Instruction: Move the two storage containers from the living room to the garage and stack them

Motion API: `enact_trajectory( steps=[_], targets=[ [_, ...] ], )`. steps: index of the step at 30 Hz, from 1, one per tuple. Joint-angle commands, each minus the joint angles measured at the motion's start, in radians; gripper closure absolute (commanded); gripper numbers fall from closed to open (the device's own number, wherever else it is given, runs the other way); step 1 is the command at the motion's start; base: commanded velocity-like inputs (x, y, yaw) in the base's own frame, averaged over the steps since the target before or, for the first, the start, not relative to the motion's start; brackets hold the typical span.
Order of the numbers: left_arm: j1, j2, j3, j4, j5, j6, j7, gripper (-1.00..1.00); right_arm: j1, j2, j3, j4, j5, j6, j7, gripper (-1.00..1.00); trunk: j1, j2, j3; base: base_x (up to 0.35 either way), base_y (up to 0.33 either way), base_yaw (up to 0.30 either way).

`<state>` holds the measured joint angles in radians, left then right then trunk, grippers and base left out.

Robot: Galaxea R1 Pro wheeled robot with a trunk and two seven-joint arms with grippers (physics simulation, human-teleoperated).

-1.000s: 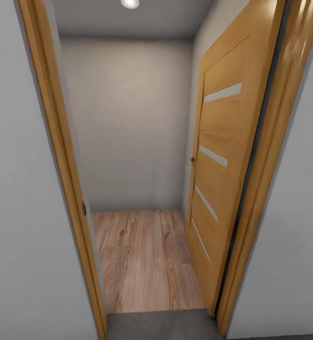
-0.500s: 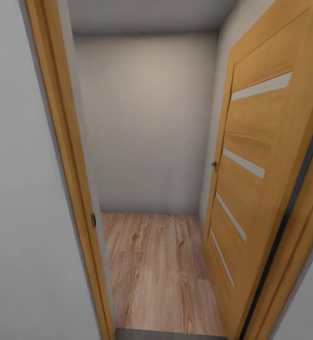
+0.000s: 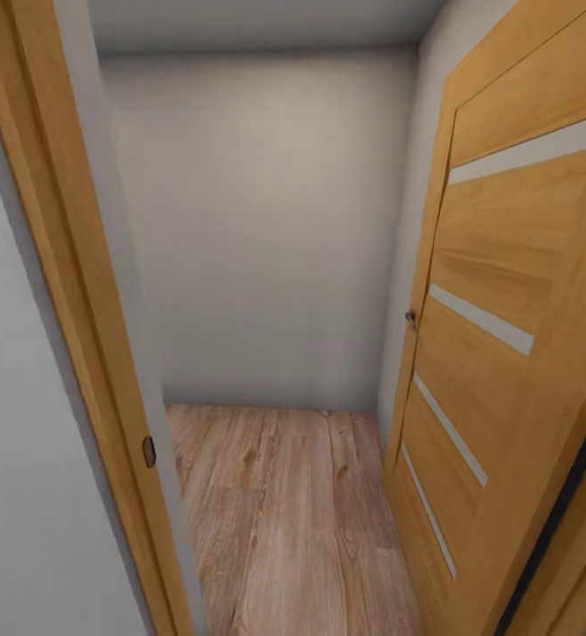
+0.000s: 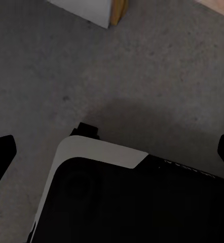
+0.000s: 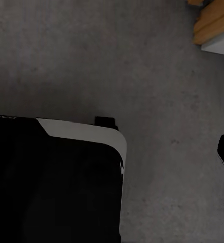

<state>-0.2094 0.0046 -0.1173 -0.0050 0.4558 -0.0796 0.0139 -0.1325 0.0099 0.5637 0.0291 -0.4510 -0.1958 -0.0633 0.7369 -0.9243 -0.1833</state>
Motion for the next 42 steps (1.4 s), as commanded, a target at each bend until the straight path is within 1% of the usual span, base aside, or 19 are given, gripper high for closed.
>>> enact_trajectory(
  steps=[1,10,23,37,42],
  targets=[
    [-0.001,0.000,-0.009,0.000,0.007,-0.003,0.001,-1.00,-0.001,0.001,0.008,0.003,-0.008,-0.005,-0.001,-1.00,0.001,-0.001,-0.001,0.324,-0.063,0.000],
    [-0.001,0.000,-0.009,0.000,0.006,-0.005,0.001,-1.00,-0.001,0.001,0.008,0.003,-0.008,-0.005,-0.001,-1.00,0.001,-0.001,-0.001,0.262,-0.090,0.000],
    [-0.001,-0.001,-0.007,0.001,0.006,-0.009,0.001,-1.00,-0.001,0.001,0.012,0.003,-0.007,-0.005,-0.001,-1.00,0.001,-0.001,-0.001,0.020,-0.019,0.000],
    [-0.001,0.000,-0.007,0.000,0.007,-0.009,0.001,-1.00,-0.001,0.001,0.013,0.003,-0.006,-0.007,-0.001,-1.00,0.001,-0.001,-0.001,0.005,-0.205,0.000],
    [-0.001,0.002,-0.007,0.000,0.007,-0.007,0.001,-1.00,-0.001,0.001,0.012,0.003,-0.006,-0.007,-0.001,-1.00,0.001,-0.001,-0.001,0.172,-0.060,0.000]
  ],
)
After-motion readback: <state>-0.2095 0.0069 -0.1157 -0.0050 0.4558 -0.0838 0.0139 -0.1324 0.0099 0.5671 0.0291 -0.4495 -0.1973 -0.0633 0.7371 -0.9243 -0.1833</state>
